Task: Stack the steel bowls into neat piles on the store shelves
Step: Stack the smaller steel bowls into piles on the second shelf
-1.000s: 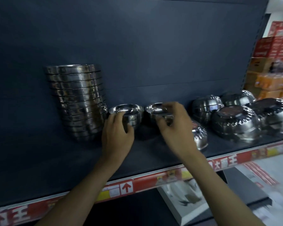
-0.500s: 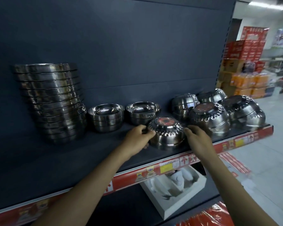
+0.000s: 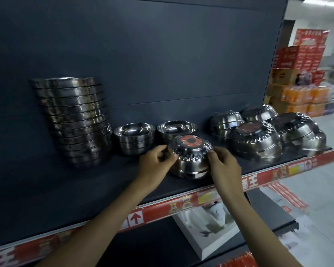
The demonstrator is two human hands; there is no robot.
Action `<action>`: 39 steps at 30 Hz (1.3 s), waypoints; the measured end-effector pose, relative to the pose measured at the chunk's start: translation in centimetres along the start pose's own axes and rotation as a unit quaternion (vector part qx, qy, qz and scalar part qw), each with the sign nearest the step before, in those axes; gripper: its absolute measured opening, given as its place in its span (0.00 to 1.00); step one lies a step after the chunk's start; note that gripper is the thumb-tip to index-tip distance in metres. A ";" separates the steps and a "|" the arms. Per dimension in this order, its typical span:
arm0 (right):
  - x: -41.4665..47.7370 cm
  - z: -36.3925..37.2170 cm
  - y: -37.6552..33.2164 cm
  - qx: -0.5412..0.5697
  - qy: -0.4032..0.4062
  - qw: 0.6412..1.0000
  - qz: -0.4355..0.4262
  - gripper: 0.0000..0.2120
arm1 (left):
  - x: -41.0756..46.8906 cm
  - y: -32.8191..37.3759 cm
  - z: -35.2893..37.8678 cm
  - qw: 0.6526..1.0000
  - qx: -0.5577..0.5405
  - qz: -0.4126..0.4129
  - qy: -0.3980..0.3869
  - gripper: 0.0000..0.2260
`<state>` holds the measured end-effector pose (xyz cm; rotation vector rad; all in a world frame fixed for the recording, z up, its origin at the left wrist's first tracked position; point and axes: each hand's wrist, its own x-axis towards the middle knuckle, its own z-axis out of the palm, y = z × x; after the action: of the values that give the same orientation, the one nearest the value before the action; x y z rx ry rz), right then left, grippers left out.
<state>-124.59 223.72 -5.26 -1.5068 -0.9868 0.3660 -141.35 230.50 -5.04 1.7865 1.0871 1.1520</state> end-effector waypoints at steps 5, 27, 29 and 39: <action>-1.8 4.0 -0.9 0.099 0.027 0.992 -0.072 0.11 | -1.6 -1.2 -4.4 0.998 0.003 0.041 0.043 0.30; -2.5 5.6 1.5 0.147 -0.072 0.968 -0.192 0.31 | -3.5 -3.7 -6.8 0.983 0.061 0.141 0.101 0.31; -2.4 5.6 1.7 0.149 -0.071 0.968 -0.190 0.33 | -3.6 -3.6 -6.8 0.984 0.046 0.142 0.096 0.31; -2.1 5.5 1.8 0.150 -0.088 0.969 -0.175 0.39 | -3.5 -3.5 -6.5 0.984 0.051 0.159 0.061 0.36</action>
<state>-129.12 225.93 -8.70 -1.0167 -1.2540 0.3782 -149.14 229.39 -7.12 2.0457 0.9652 1.4333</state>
